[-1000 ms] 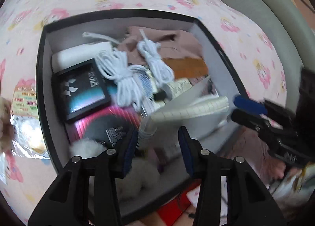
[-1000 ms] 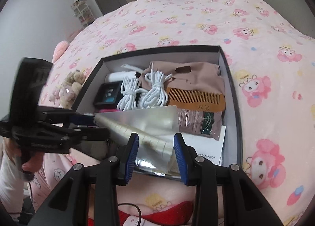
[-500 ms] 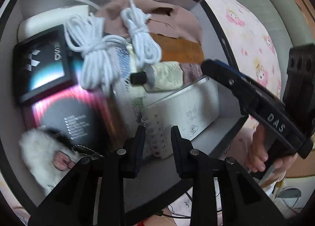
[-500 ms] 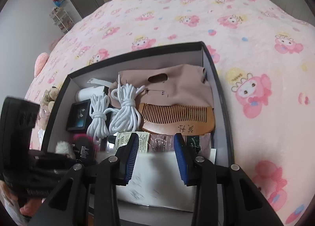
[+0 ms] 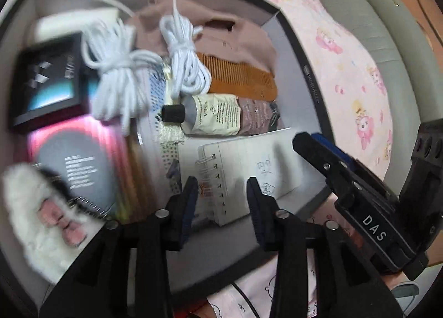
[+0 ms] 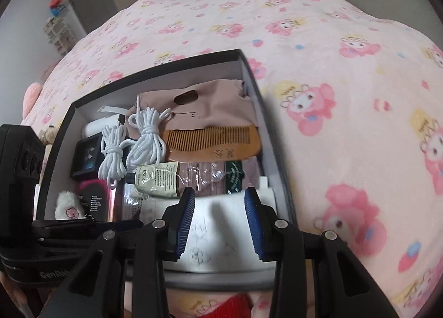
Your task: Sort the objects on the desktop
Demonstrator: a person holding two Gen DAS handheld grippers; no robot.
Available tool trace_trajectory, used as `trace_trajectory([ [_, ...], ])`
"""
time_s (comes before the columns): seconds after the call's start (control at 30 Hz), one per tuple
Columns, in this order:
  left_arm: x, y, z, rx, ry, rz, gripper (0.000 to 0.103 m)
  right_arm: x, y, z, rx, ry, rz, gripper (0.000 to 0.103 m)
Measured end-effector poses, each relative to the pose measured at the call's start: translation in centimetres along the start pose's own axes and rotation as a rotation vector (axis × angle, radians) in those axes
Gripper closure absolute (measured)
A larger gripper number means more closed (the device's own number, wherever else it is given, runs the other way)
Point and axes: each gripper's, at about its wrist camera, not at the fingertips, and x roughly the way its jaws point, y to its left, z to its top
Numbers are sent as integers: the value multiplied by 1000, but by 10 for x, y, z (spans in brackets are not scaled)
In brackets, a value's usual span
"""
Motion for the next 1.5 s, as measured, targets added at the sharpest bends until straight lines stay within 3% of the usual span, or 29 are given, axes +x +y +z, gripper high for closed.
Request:
trace_trajectory([
  [0.07, -29, -10, -10, 29, -92, 31, 49, -17, 2, -6, 8, -33, -24, 68],
  [0.2, -82, -40, -31, 118, -251, 82, 31, -61, 9, -17, 63, -116, -44, 50],
  [0.33, -120, -51, -36, 190, -339, 154, 31, -100, 22, -27, 82, -176, -38, 45],
  [0.8, -192, -68, -101, 300, -413, 196, 30, -181, 59, -68, 58, -302, -66, 41],
  [1.1, -214, -40, -116, 262, -432, 232, 30, -184, 95, -75, -19, -312, -51, 41],
  [1.5, -247, 20, -131, 180, -468, 316, 30, -159, 163, -74, -123, -268, 40, 41],
])
